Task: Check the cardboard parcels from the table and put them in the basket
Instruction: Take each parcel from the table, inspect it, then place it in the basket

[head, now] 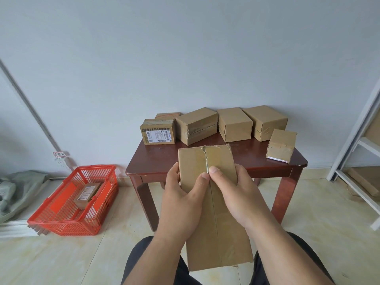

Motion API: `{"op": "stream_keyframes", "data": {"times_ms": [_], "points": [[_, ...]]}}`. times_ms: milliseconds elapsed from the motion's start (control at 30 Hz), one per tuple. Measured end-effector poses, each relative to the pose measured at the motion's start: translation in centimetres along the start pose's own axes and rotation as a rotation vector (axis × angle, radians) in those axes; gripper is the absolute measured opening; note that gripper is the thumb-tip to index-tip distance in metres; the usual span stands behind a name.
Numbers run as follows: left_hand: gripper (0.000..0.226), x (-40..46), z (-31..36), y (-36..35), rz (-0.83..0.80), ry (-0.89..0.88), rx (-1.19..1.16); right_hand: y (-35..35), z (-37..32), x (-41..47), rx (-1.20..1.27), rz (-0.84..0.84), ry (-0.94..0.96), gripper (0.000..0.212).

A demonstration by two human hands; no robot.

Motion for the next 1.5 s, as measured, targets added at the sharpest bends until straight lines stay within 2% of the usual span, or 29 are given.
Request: {"op": "stream_keyframes", "data": {"times_ms": [100,300,600,667,800,1033,1167,1200,1267,1333,1400,1500], "points": [[0.06,0.3,0.2,0.1,-0.004,0.006,0.016,0.1,0.4,-0.1,0.016,0.001,0.005,0.035],[0.048,0.7,0.6,0.0,0.032,0.0,0.011,0.1,0.8,-0.3,0.024,-0.03,-0.008,0.034],[0.053,0.0,0.2,0.1,0.04,0.014,0.061,0.1,0.4,-0.1,0.041,0.002,-0.013,0.034],[0.058,0.4,0.5,0.3,0.037,0.021,0.06,0.0,0.5,-0.3,0.042,-0.01,-0.007,0.034],[0.084,0.6,0.8,0.2,0.055,0.009,0.098,0.0,0.5,-0.6,0.013,-0.021,0.0,0.036],[0.091,-0.3,0.6,-0.1,0.037,-0.013,0.134,0.3,0.1,-0.5,0.06,0.008,-0.013,0.037],[0.101,-0.9,0.8,-0.2,0.027,-0.025,0.114,0.2,-0.3,-1.0,0.075,0.034,0.049,0.041],[0.097,-1.1,1.0,-0.3,0.018,-0.02,0.107,0.2,-0.5,-1.2,0.079,0.042,0.092,0.048],[0.066,-1.3,1.2,-0.5,-0.028,-0.011,0.063,0.6,-0.9,-1.6,0.08,0.08,0.179,0.057],[0.04,-1.4,1.3,-0.7,-0.076,0.026,-0.012,0.8,-1.1,-1.7,0.056,0.079,0.217,0.044],[0.034,-1.1,1.1,-0.6,-0.085,0.054,-0.056,0.6,-1.4,-1.9,0.027,0.03,0.215,0.029],[0.023,-0.9,1.2,-0.5,-0.085,0.047,-0.054,0.0,-1.2,-1.8,0.009,-0.042,0.176,0.033]]}}
Point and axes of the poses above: each hand's wrist, its own x-axis towards the middle knuckle, its own y-axis out of the back of the hand, z = x × y, the point moved 5 cm from there along x, towards the middle knuckle, and after that the axes turned 2 degrees about z, right-handed, at the moved point
